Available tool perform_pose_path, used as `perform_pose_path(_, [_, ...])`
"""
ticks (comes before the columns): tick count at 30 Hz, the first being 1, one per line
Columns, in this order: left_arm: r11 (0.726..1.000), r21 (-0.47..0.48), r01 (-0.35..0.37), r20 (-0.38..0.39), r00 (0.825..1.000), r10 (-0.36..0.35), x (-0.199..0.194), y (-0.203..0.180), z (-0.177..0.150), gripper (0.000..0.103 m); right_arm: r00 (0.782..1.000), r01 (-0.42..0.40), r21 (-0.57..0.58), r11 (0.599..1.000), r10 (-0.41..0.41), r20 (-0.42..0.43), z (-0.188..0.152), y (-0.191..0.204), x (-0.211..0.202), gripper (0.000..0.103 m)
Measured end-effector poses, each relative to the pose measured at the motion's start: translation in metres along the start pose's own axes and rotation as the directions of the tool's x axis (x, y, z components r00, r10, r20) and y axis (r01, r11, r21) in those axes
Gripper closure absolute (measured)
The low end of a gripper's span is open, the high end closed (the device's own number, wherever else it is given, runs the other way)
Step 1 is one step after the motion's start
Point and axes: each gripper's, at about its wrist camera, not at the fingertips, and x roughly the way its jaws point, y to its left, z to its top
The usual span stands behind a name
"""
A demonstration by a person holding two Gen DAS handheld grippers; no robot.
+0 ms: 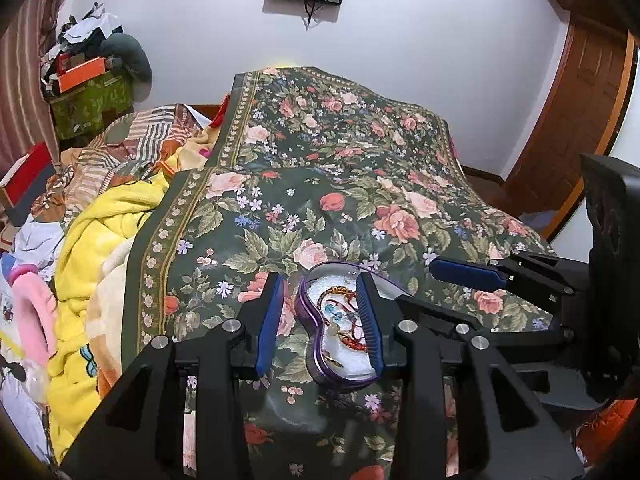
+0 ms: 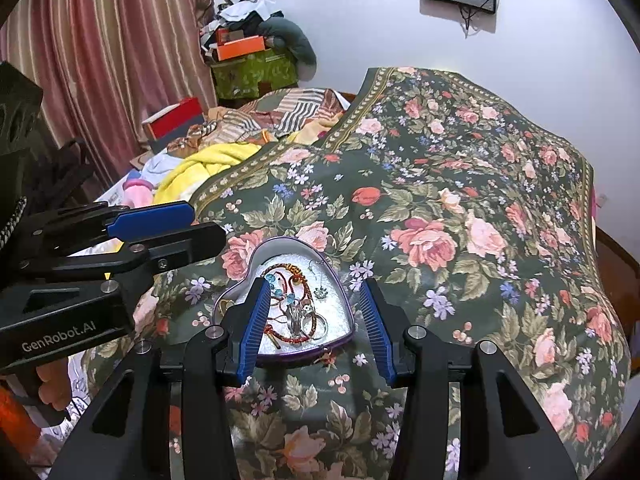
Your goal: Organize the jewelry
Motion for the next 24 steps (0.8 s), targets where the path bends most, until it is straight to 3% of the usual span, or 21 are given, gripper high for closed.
perform_pose_path(5, [1.000,0.014,0.002,0.028,1.000,-0.002,-0.018,-0.008,0.002,0.066,0.999,0.010,0.010,1.000,-0.010,0.047,0.001,-0.001,-0.025,0.060])
perform_pose_path(12, [0.998,0.048,-0.028,0.136,0.991,0.021,-0.068,-0.026,0.006,0.066,0.979,0.032,0.047,0.998,-0.041,0.200,0.009,0.000,-0.089,0.060])
perform_pose_path(19, [0.996,0.066,-0.052,0.286,0.958,0.031,-0.129,-0.047,0.009,0.066,0.924,0.052,0.082,0.995,-0.080,0.374,0.010,0.010,-0.160,0.060])
perform_pose_path(24, [0.996,0.059,-0.060,0.391,0.920,0.032,-0.170,-0.061,0.005,0.061,0.888,0.068,0.097,0.993,-0.105,0.448,0.006,0.019,-0.190,0.057])
